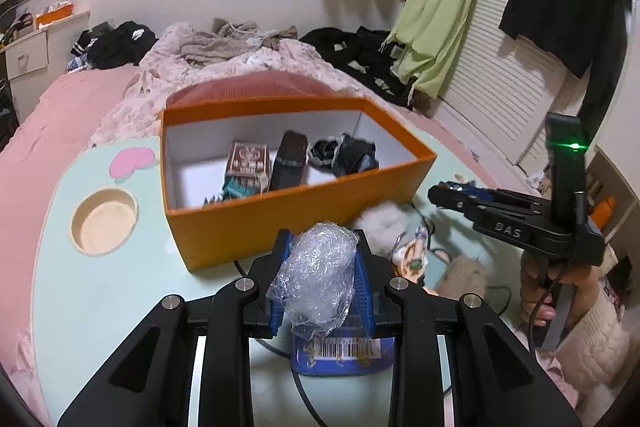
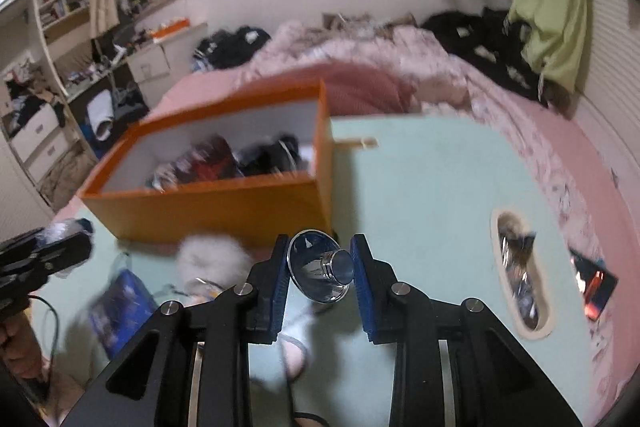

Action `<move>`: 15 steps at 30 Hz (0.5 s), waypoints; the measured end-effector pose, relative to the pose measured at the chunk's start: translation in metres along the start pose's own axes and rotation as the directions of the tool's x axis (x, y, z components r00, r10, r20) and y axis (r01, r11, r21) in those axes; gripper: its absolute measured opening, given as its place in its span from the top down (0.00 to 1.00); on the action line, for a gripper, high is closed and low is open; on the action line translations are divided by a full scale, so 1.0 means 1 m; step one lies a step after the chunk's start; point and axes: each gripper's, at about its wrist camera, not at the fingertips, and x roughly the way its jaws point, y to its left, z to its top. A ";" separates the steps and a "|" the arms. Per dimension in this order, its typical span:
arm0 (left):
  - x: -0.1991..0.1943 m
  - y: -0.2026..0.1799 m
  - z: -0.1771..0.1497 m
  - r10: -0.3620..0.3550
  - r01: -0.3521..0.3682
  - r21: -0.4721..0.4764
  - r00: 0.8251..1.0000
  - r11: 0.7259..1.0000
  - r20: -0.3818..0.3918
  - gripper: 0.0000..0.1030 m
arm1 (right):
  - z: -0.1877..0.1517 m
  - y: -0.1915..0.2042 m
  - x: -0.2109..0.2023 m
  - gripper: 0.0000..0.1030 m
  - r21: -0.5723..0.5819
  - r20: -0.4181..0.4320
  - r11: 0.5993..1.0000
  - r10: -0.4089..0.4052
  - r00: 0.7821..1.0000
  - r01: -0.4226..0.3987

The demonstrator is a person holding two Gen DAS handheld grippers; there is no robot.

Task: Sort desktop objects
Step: 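Grasp the round silver metal piece with the right tool while the left tool holds the bag, then lower the bag and silver piece into the orange box, opening both tools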

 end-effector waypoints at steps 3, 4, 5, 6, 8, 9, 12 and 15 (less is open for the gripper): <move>-0.005 0.000 0.015 -0.006 0.006 -0.002 1.000 1.000 0.030 0.71 | 0.018 0.014 -0.011 0.72 -0.040 0.048 0.999 0.024 0.999 -0.023; -0.006 0.000 0.023 0.003 -0.003 -0.001 0.999 1.000 0.041 0.71 | 0.024 0.018 -0.013 0.72 -0.053 0.059 0.998 0.035 0.998 -0.032; -0.005 0.001 0.029 0.008 -0.008 -0.002 0.999 1.000 0.046 0.71 | 0.032 0.023 -0.014 0.72 -0.065 0.072 0.997 0.047 0.996 -0.042; -0.004 0.001 0.033 0.012 -0.012 -0.003 0.999 1.000 0.048 0.71 | 0.039 0.027 -0.013 0.72 -0.076 0.083 0.996 0.053 0.995 -0.047; -0.001 0.002 0.046 0.026 -0.026 -0.001 0.998 1.000 0.062 0.71 | 0.053 0.035 -0.010 0.72 -0.100 0.101 0.994 0.061 0.993 -0.051; 0.003 0.003 0.054 0.035 -0.036 0.004 0.997 0.999 0.066 0.71 | 0.060 0.039 -0.008 0.72 -0.114 0.110 0.992 0.066 0.992 -0.054; 0.017 0.008 0.068 0.064 -0.064 0.002 0.996 0.998 0.061 0.71 | 0.078 0.048 0.005 0.72 -0.139 0.108 0.988 0.086 0.990 -0.070; 0.034 0.015 0.076 0.090 -0.090 -0.004 0.995 0.996 0.037 0.70 | 0.087 0.054 0.024 0.71 -0.156 0.078 0.984 0.101 0.992 -0.087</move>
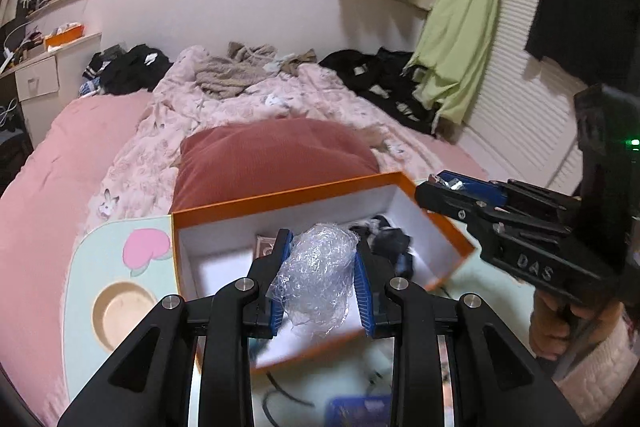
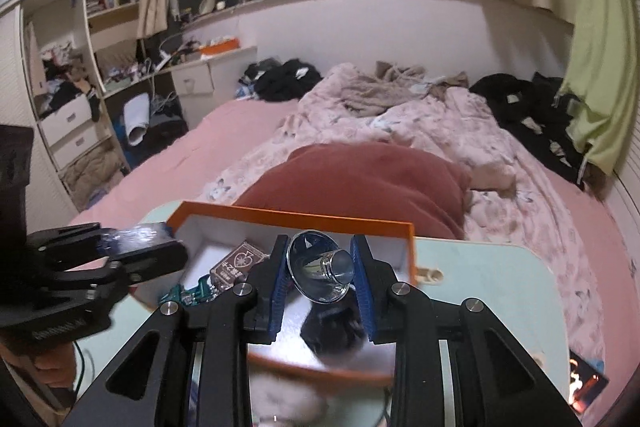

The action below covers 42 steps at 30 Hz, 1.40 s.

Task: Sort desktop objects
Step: 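Lower the bag and silver piece into the orange box, opening both tools, then move the left tool back to the blue tin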

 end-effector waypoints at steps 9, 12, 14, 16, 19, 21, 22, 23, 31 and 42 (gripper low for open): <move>0.024 0.013 -0.012 0.043 -0.045 -0.047 0.998 0.998 -0.037 0.34 | -0.016 -0.002 0.022 0.29 -0.010 -0.020 1.000 -0.021 1.000 0.021; 0.016 0.012 -0.013 0.031 -0.032 -0.047 0.999 0.998 -0.013 0.34 | -0.017 -0.005 0.013 0.26 0.011 -0.005 1.000 -0.018 1.000 0.018; 0.008 0.010 -0.012 0.023 -0.023 -0.051 1.000 0.998 -0.003 0.33 | -0.020 -0.007 0.002 0.22 0.024 0.012 1.000 -0.017 1.000 0.017; -0.003 0.009 -0.017 0.019 -0.018 -0.054 1.000 0.998 0.005 0.30 | -0.024 -0.008 -0.010 0.18 0.030 0.026 0.999 -0.024 0.999 0.023; -0.018 0.005 -0.025 0.016 -0.016 -0.035 1.000 0.999 0.007 0.30 | -0.035 -0.010 -0.029 0.15 0.026 0.036 0.998 -0.050 0.998 0.050; -0.028 0.003 -0.034 0.025 -0.025 -0.010 1.000 1.000 -0.006 0.30 | -0.049 -0.013 -0.040 0.15 0.022 0.026 0.996 -0.084 0.996 0.083; -0.033 0.002 -0.042 0.036 -0.035 0.009 0.999 0.999 -0.020 0.30 | -0.058 -0.016 -0.045 0.15 0.026 0.013 0.994 -0.106 0.994 0.106; -0.038 0.001 -0.050 0.051 -0.050 0.029 0.998 0.998 -0.038 0.30 | -0.065 -0.018 -0.048 0.15 0.032 0.000 0.992 -0.120 0.993 0.120; -0.035 0.006 -0.107 0.153 -0.148 0.040 0.975 0.988 -0.164 0.30 | -0.133 -0.049 -0.055 0.14 0.146 -0.172 0.964 -0.197 0.965 0.223; -0.030 0.029 -0.119 0.077 -0.096 -0.100 0.982 0.990 -0.175 0.12 | -0.153 -0.051 -0.054 0.06 0.115 -0.210 0.950 -0.262 0.942 0.290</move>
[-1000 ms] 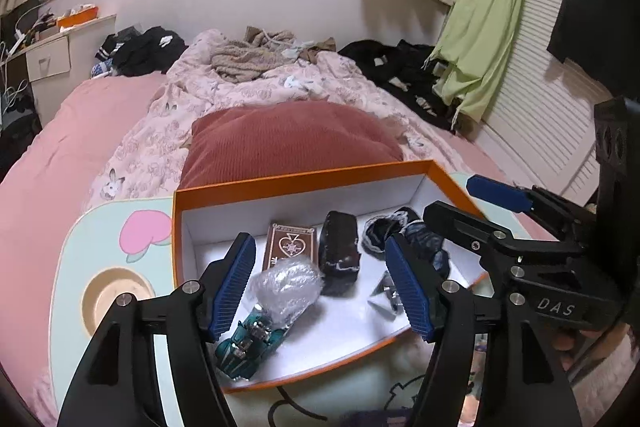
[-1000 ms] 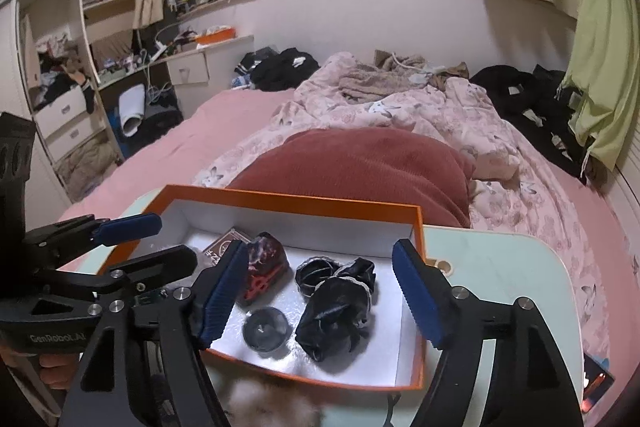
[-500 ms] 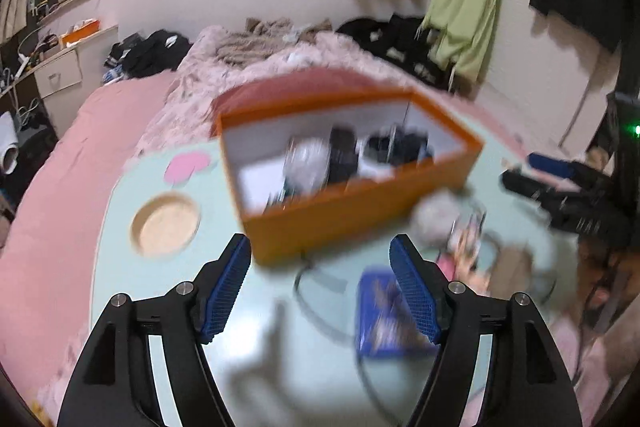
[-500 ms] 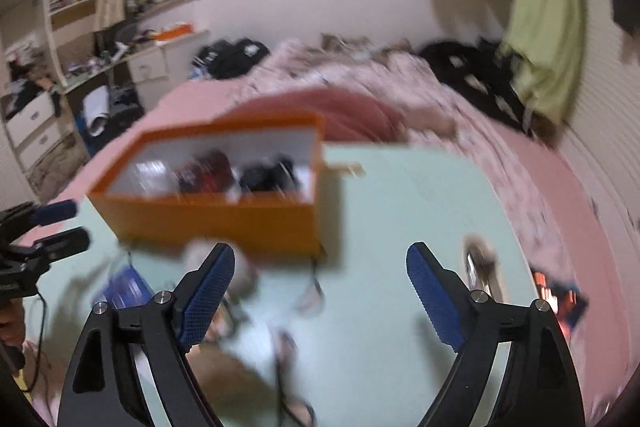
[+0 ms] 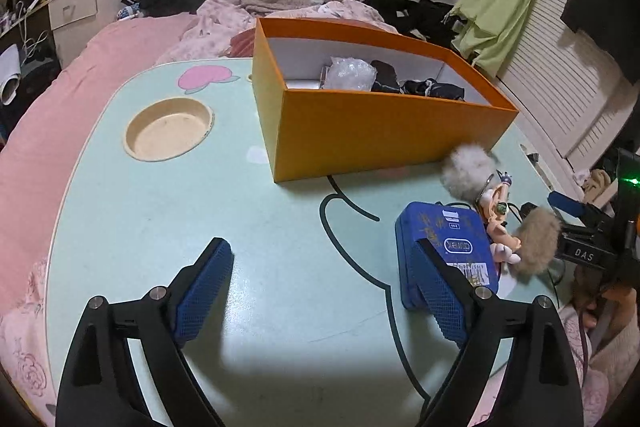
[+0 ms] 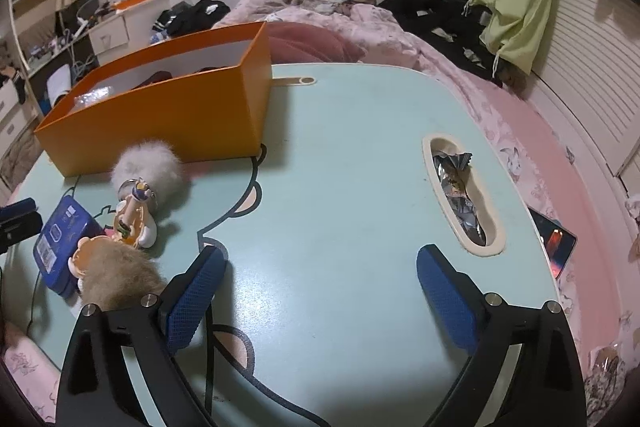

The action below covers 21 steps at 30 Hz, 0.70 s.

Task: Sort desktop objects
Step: 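Move the left tool back to the blue tin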

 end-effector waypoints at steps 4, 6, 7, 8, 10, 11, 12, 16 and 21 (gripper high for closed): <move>-0.020 -0.002 -0.001 -0.029 0.029 0.004 0.996 1.000 0.085 0.12 | -0.002 0.001 0.000 0.06 0.000 0.000 1.000 -0.002 1.000 0.002; -0.026 -0.006 0.002 -0.050 0.048 0.018 0.994 0.999 0.096 0.12 | -0.001 0.002 0.001 0.06 0.000 -0.001 1.000 -0.001 1.000 0.001; -0.028 -0.011 0.002 -0.068 0.065 0.029 0.993 0.997 0.094 0.12 | -0.002 0.002 0.001 0.06 0.000 -0.001 1.000 -0.001 1.000 0.001; -0.028 -0.015 0.003 -0.076 0.073 0.032 0.993 0.997 0.089 0.12 | -0.001 0.002 0.001 0.06 0.000 -0.001 1.000 -0.001 1.000 0.001; -0.027 -0.026 0.004 -0.114 0.112 0.038 0.991 0.993 0.072 0.12 | -0.002 0.002 0.001 0.06 0.000 -0.001 1.000 -0.001 1.000 0.001; -0.026 -0.029 0.005 -0.127 0.124 0.039 0.990 0.991 0.068 0.12 | -0.001 0.001 0.001 0.06 0.000 -0.001 1.000 -0.001 1.000 0.001; -0.024 -0.036 0.007 -0.139 0.136 0.044 0.989 0.990 0.059 0.12 | -0.001 0.001 0.002 0.06 0.000 -0.001 1.000 -0.001 1.000 0.001; -0.014 -0.063 0.009 -0.117 0.115 0.108 0.993 0.987 0.014 0.12 | -0.001 0.001 0.001 0.06 0.000 0.000 1.000 -0.001 1.000 0.001; 0.004 -0.082 0.011 -0.062 0.067 0.162 0.997 0.984 -0.039 0.12 | 0.000 0.002 0.004 0.06 0.002 0.001 1.000 0.002 1.000 -0.002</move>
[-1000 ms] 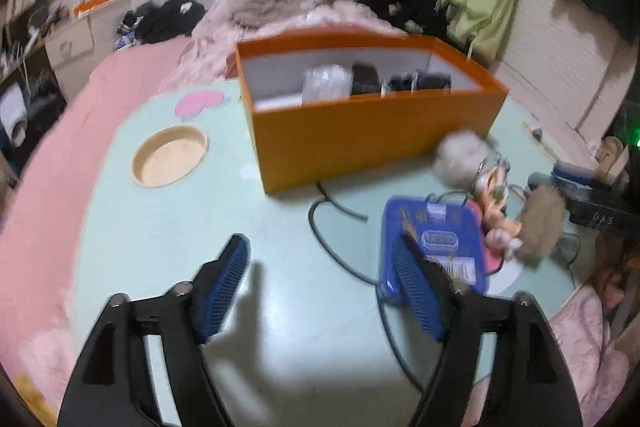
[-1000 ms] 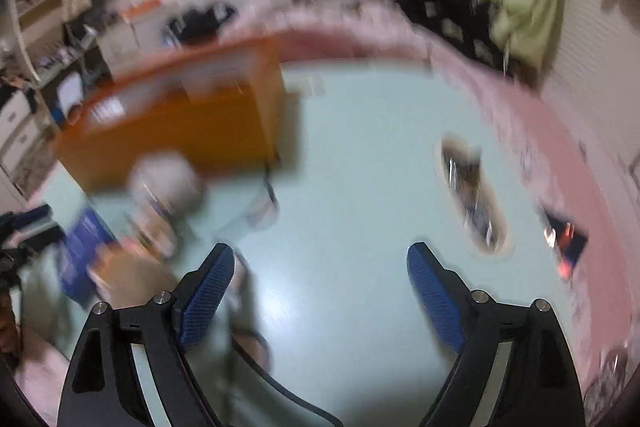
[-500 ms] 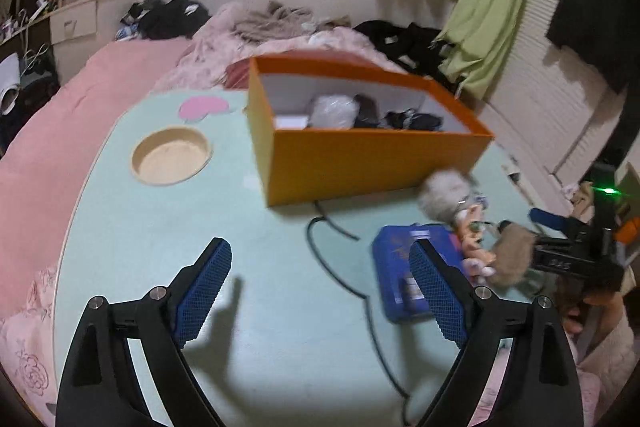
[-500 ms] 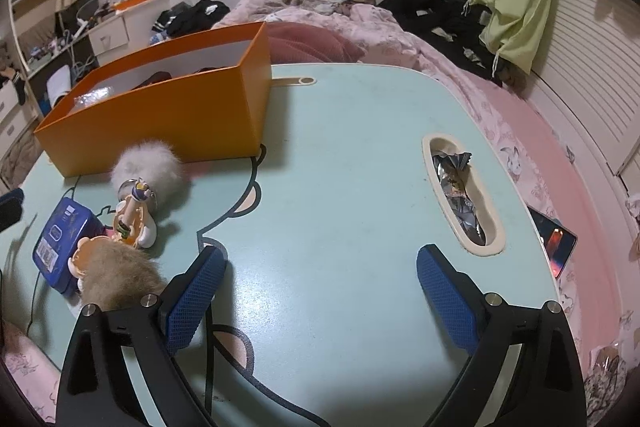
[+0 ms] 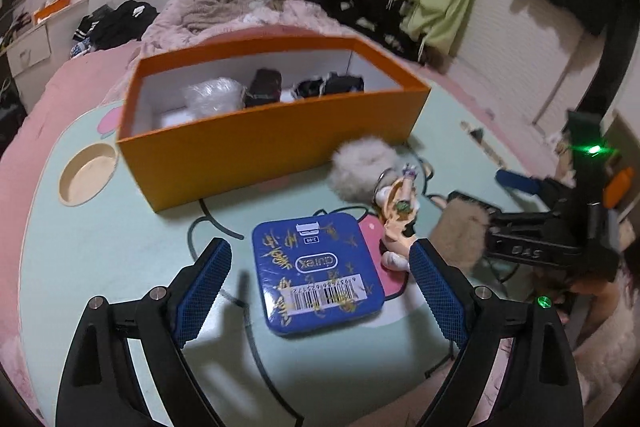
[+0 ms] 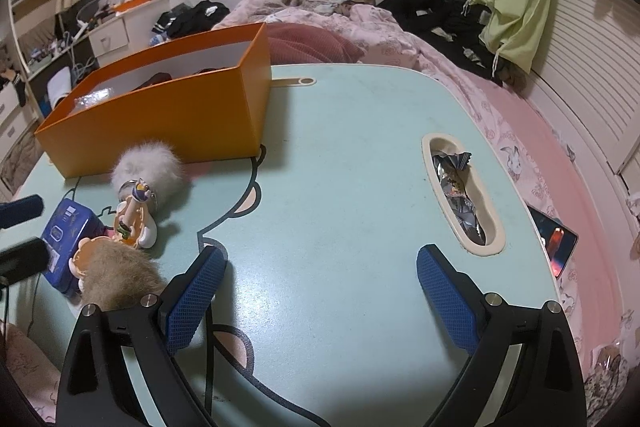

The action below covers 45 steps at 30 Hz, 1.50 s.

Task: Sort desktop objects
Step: 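Move the left tool back to the blue tin, then grasp the blue printed tin with the left tool, then grasp the brown fluffy ball with the right tool while the left tool holds the tin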

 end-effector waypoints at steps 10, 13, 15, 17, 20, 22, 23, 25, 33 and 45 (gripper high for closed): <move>0.010 -0.008 -0.008 0.083 -0.080 0.048 0.994 0.996 -0.065 0.35 | 0.000 0.000 0.000 0.06 0.003 0.001 1.000 0.003 1.000 -0.003; 0.007 -0.005 -0.011 0.064 -0.062 0.035 0.996 0.997 -0.059 0.35 | 0.000 0.002 -0.001 0.06 0.006 0.004 1.000 0.005 1.000 -0.005; 0.005 -0.004 -0.013 0.054 -0.053 0.030 0.997 0.998 -0.054 0.35 | 0.000 0.000 -0.001 0.06 0.008 0.004 1.000 0.007 1.000 -0.007; 0.003 0.001 -0.015 0.038 -0.037 0.015 0.998 0.999 -0.047 0.35 | -0.001 0.000 -0.003 0.06 0.020 0.013 1.000 0.019 1.000 -0.020; 0.001 0.006 -0.013 0.028 -0.028 -0.010 0.999 1.000 -0.023 0.35 | -0.003 -0.005 -0.009 0.06 0.063 0.046 0.996 0.058 0.997 -0.061; -0.002 0.009 -0.012 0.023 -0.023 -0.022 1.000 0.999 -0.010 0.36 | -0.002 -0.011 -0.017 0.06 0.084 0.084 0.990 0.105 0.991 -0.112; -0.002 0.011 -0.013 0.022 -0.022 -0.026 1.000 0.999 -0.005 0.36 | -0.002 -0.011 -0.022 0.06 0.085 0.102 0.985 0.142 0.985 -0.151; -0.004 0.012 -0.014 0.021 -0.021 -0.033 1.000 0.999 0.002 0.36 | -0.004 -0.002 -0.034 0.06 0.061 0.137 0.961 0.260 0.956 -0.271; -0.005 0.015 -0.012 0.022 -0.021 -0.048 1.000 0.999 0.012 0.36 | -0.002 0.041 -0.043 0.09 -0.068 0.086 0.904 0.428 0.900 -0.423; -0.012 0.018 -0.012 0.008 -0.005 -0.064 0.999 0.998 0.046 0.36 | -0.005 0.034 -0.026 0.67 -0.008 0.034 0.885 0.466 0.884 -0.466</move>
